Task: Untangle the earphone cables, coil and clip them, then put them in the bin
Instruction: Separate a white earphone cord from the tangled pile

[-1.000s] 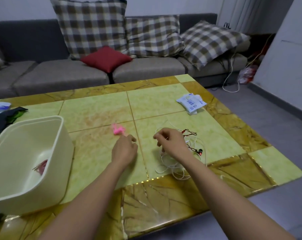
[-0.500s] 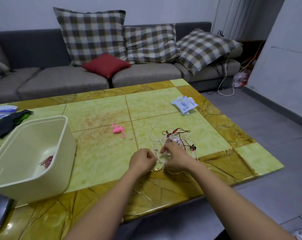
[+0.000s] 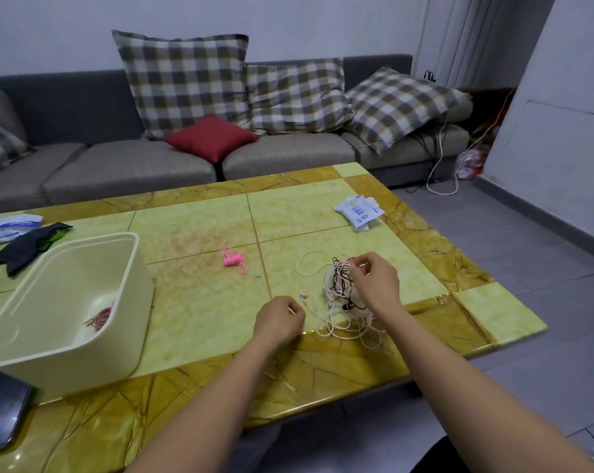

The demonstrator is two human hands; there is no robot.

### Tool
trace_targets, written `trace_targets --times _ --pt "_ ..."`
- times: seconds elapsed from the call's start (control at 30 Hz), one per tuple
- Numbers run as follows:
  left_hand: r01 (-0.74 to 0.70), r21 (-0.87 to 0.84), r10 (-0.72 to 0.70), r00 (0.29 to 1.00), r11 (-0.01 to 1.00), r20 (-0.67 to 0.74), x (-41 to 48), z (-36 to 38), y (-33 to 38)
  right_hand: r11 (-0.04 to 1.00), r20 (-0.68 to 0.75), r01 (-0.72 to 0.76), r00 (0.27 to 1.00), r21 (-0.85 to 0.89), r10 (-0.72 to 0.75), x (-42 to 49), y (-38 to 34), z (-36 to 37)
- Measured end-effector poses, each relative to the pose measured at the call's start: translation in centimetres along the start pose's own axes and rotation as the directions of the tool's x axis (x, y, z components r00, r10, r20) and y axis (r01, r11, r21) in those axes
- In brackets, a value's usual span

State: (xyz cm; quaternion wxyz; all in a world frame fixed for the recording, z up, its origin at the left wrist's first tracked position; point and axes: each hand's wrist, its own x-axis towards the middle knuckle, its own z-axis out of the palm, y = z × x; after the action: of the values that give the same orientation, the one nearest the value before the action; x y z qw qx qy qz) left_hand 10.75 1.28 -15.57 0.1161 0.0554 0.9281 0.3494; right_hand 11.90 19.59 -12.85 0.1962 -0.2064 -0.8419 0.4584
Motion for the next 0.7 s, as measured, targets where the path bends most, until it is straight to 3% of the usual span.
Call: trace_targets --times 0.07,0.13,0.2,0.27,0.3,0.37,0.4,0.43,0.5,0.6,0.7 --pt "-0.053 -0.007 0.053 0.998 0.999 -0.033 0.0 0.2 0.6 0.993 0.070 -0.079 0.995 0.090 0.073 0.0 0.3 -0.2" --pt "-0.128 -0.007 0.128 0.992 0.992 -0.019 0.0 0.6 1.3 0.981 0.087 -0.069 0.995 0.183 0.054 -0.3 0.3 -0.1" --pt "-0.185 0.044 0.184 0.983 0.982 0.030 -0.1 1.1 2.0 0.989 0.106 0.038 0.993 0.143 -0.053 -0.8 0.1 -0.1" --pt "-0.217 0.096 0.209 0.974 0.972 0.083 -0.1 1.7 2.6 0.992 0.219 0.121 0.968 0.026 -0.123 -1.0 0.0 -0.4" --pt "-0.215 0.117 0.205 0.975 0.970 0.090 -0.2 1.9 2.7 0.992 0.348 0.123 0.932 -0.036 -0.103 -0.9 0.0 -0.7" --pt "-0.179 0.172 0.170 0.983 0.969 0.067 -0.1 2.0 2.8 0.968 0.647 0.123 0.761 -0.220 0.050 -0.9 -0.3 -1.3" --pt "-0.148 0.183 0.141 0.989 0.972 0.049 0.0 1.9 2.7 0.927 0.730 0.168 0.668 -0.335 0.143 -0.9 -0.5 -1.5" --pt "-0.107 0.153 0.102 0.994 0.982 0.040 0.0 1.8 2.5 0.872 0.753 0.219 0.620 -0.438 0.223 -1.0 -0.5 -1.5" --pt "-0.026 0.041 0.024 0.999 0.999 0.045 0.0 1.5 2.2 0.755 0.724 0.310 0.622 -0.578 0.299 -1.4 -0.4 -1.1" --pt "0.037 -0.111 -0.032 0.998 0.993 0.047 0.0 1.0 2.2 0.610 0.659 0.412 0.709 -0.677 0.251 -2.1 0.2 -0.3" --pt "0.111 -0.442 -0.079 0.993 0.890 0.089 -0.2 0.4 2.2 0.620 0.678 0.452 0.712 -0.641 0.182 -2.1 0.3 -0.3"
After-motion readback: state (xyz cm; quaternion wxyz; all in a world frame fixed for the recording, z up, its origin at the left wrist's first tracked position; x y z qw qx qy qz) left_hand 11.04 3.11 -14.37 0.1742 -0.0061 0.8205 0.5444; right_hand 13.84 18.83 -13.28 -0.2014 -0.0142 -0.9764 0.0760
